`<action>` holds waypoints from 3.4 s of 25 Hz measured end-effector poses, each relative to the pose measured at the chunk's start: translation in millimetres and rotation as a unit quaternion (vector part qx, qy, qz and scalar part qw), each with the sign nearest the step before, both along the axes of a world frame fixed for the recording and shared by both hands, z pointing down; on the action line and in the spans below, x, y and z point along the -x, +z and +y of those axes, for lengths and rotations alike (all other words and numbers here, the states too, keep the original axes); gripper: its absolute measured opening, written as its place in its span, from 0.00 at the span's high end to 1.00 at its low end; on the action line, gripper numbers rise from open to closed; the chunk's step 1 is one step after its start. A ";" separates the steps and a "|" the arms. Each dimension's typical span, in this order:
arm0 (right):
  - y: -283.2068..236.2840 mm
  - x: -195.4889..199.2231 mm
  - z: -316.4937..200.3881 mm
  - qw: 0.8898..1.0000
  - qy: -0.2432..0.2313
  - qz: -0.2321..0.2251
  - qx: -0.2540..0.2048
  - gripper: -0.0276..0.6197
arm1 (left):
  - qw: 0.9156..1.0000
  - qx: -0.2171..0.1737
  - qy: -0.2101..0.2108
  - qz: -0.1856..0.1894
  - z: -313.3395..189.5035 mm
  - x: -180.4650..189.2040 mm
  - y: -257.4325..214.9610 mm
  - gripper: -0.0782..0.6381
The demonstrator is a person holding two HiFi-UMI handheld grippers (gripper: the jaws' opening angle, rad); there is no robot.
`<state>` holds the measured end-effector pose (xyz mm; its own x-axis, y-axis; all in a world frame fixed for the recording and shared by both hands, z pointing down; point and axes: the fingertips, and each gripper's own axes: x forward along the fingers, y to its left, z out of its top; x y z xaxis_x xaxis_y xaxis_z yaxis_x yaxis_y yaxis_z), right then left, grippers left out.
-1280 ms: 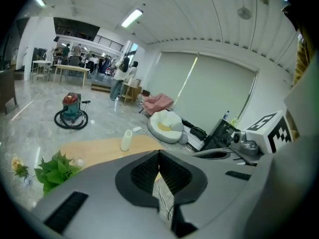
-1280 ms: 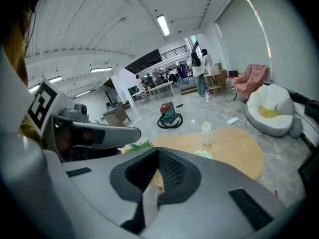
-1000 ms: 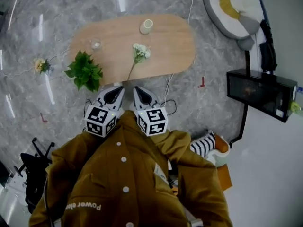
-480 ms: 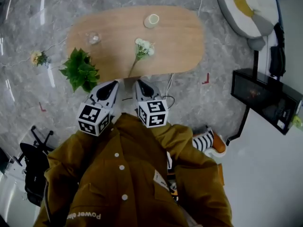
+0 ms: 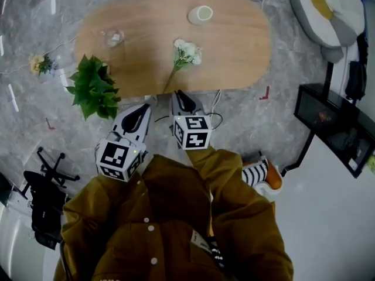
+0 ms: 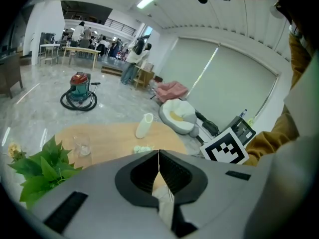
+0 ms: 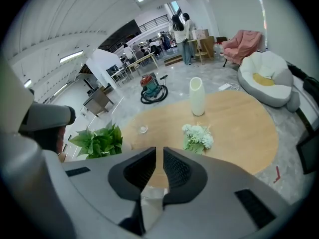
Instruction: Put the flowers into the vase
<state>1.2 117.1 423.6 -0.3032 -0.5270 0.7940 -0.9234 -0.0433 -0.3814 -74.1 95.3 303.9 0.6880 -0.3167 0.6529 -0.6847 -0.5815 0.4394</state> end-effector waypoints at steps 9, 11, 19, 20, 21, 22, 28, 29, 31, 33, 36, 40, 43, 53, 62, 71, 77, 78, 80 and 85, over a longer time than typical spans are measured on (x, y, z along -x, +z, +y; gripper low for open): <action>52.8 -5.9 -14.6 1.000 0.012 0.009 0.019 0.90 | 1.000 0.021 -0.001 -0.003 -0.4 -7.4 49.7 0.88; 63.2 -4.2 -15.3 1.000 0.016 0.009 0.023 0.89 | 1.000 0.022 0.000 -0.006 -1.2 -6.5 58.9 0.88; 114.8 -5.7 -17.6 0.997 0.048 0.003 0.056 0.86 | 0.999 0.029 -0.004 -0.013 -3.1 -5.4 91.6 0.88; 121.4 -5.6 -17.9 0.997 0.052 0.002 0.059 0.86 | 0.999 0.030 -0.006 -0.014 -2.7 -4.6 96.1 0.88; 128.2 -5.3 -18.2 0.996 0.056 0.002 0.063 0.85 | 0.999 0.032 -0.007 -0.014 -2.5 -3.8 100.6 0.88; 135.3 -4.9 -18.5 0.996 0.060 0.002 0.067 0.85 | 0.999 0.033 -0.008 -0.014 -2.3 -3.0 105.0 0.88; 174.5 -3.1 -20.3 0.992 0.082 0.009 0.092 0.82 | 0.999 0.042 -0.014 -0.016 1.4 4.3 127.1 0.88; 179.3 -2.6 -21.1 0.992 0.084 0.012 0.095 0.82 | 0.999 0.042 -0.013 -0.016 1.3 5.2 129.8 0.88; 187.7 -3.2 -22.2 0.991 0.090 0.016 0.102 0.82 | 0.999 0.041 -0.011 -0.016 0.7 6.1 135.3 0.88; 195.7 -5.4 -23.7 0.989 0.101 0.022 0.108 0.80 | 0.999 0.039 -0.009 -0.016 -1.2 7.3 140.4 0.88; 206.2 -8.1 -26.7 0.986 0.117 0.029 0.114 0.78 | 0.999 0.036 -0.008 -0.018 -4.6 10.2 147.0 0.88; 218.1 -13.5 -27.0 0.982 0.136 0.041 0.124 0.77 | 0.999 0.038 -0.005 -0.020 -3.5 12.1 154.4 0.88; 227.7 -17.4 -25.3 0.978 0.151 0.047 0.133 0.76 | 0.999 0.040 0.001 -0.020 -1.7 11.0 158.0 0.88; 248.2 -30.9 -29.7 0.973 0.156 0.066 0.154 0.78 | 0.999 0.038 0.010 -0.017 -0.7 5.2 160.2 0.88; 251.6 -32.2 -31.2 0.973 0.148 0.055 0.167 0.81 | 0.999 0.042 0.014 -0.020 1.7 -0.4 163.0 0.88; 243.0 -36.0 -37.0 0.979 0.151 -0.005 0.134 0.89 | 0.999 0.036 0.022 -0.025 0.6 -9.3 160.3 0.88; 230.9 -37.3 -34.0 0.984 0.140 -0.052 0.100 0.90 | 0.999 0.029 0.023 -0.026 -3.6 -19.1 157.3 0.88; 227.1 -40.4 -33.7 0.984 0.140 -0.055 0.094 0.90 | 0.999 0.027 0.024 -0.025 -4.0 -22.1 156.0 0.88; 219.2 -47.9 -32.9 0.984 0.143 -0.059 0.084 0.90 | 0.999 0.023 0.028 -0.024 -4.7 -28.3 152.6 0.88; 198.0 -64.3 -31.9 0.990 0.120 -0.054 0.049 0.90 | 0.999 0.017 0.036 -0.018 -6.1 -43.0 144.4 0.88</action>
<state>65.5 85.2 621.6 -0.2642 -0.5161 0.8148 -0.8367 -0.2976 -0.4598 -31.1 89.2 448.3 0.6847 -0.2436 0.6869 -0.6565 -0.6153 0.4363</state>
